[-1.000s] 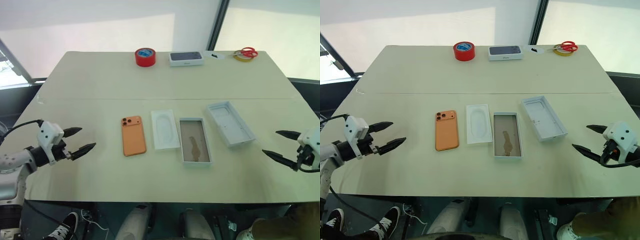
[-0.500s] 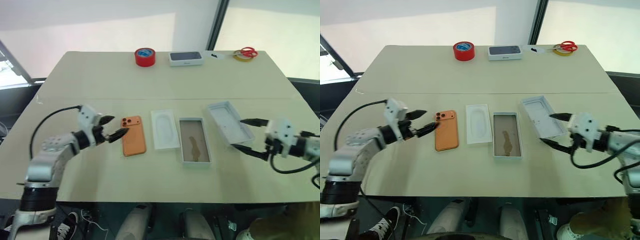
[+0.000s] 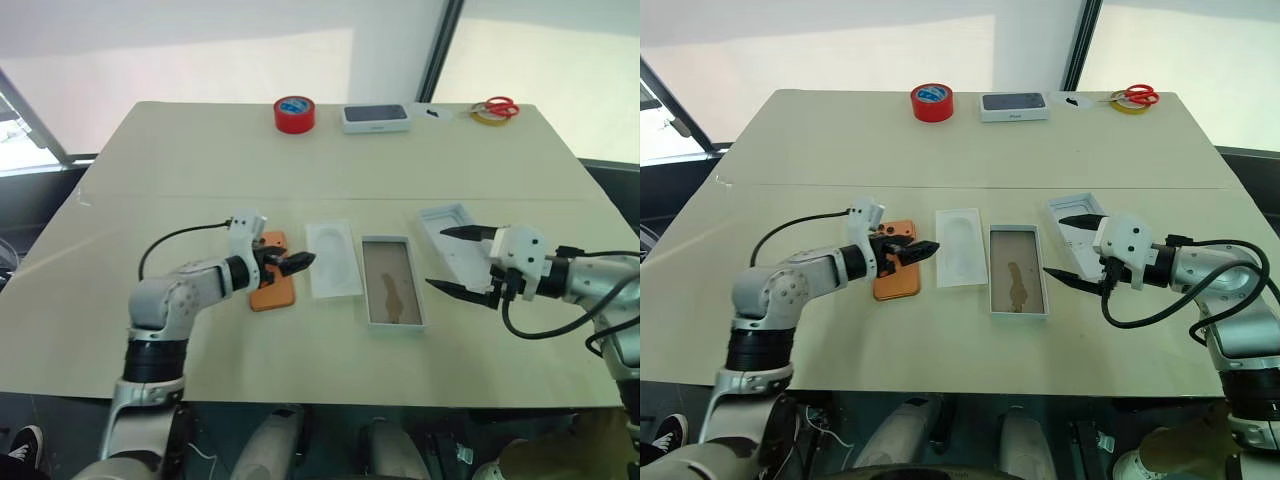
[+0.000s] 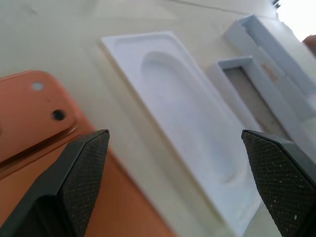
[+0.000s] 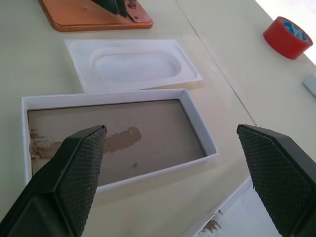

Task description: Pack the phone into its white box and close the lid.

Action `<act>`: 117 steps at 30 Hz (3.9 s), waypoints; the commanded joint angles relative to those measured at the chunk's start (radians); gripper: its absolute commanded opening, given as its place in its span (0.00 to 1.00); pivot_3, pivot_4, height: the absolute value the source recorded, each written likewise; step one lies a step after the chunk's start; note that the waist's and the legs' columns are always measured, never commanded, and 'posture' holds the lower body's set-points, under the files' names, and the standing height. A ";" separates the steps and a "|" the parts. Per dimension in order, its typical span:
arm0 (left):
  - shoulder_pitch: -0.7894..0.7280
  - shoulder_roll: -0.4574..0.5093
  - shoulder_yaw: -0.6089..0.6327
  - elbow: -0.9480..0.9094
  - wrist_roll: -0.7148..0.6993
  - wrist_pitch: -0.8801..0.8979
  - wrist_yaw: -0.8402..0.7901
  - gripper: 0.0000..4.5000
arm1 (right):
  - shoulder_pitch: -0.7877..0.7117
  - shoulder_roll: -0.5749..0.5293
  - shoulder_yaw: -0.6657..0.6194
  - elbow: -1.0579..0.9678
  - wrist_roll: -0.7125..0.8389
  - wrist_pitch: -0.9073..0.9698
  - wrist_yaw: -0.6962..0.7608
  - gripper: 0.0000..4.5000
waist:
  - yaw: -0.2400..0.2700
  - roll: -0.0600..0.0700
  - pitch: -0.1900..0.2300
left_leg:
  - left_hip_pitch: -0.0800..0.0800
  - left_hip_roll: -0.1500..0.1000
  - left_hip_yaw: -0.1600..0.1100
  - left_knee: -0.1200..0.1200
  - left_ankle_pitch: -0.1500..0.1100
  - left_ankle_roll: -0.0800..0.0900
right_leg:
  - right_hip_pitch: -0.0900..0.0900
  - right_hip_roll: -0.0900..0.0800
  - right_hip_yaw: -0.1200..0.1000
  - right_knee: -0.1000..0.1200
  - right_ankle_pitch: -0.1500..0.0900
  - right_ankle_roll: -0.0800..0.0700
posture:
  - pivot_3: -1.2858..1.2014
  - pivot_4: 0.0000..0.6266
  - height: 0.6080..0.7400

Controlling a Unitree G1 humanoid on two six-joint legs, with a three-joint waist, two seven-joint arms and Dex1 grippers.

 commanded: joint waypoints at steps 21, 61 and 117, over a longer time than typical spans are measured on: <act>-0.110 -0.099 0.112 0.197 -0.097 0.121 0.052 1.00 | -0.009 0.008 -0.021 -0.032 -0.007 0.007 -0.056 0.99 | 0.000 0.000 0.000 | 0.000 0.000 0.000 0.004 -0.001 0.001 | 0.001 0.000 0.000 0.001 0.000 0.000 | 0.52 0.24 0.97; -0.074 -0.188 0.340 0.038 -0.275 0.159 0.264 0.00 | 0.039 0.054 0.283 -0.064 -0.154 0.089 0.041 0.09 | 0.001 -0.002 0.001 | -0.001 -0.001 0.000 0.005 -0.001 0.001 | 0.001 0.000 -0.001 0.000 0.000 0.000 | 0.52 0.24 0.97; -0.115 -0.257 0.085 0.249 -0.275 0.028 0.187 0.51 | -0.011 0.051 0.005 0.010 -0.033 0.090 -0.056 0.80 | 0.024 -0.004 0.002 | -0.003 -0.001 0.001 0.006 -0.002 0.002 | 0.000 0.000 0.000 -0.001 0.000 0.000 | 0.52 0.24 0.97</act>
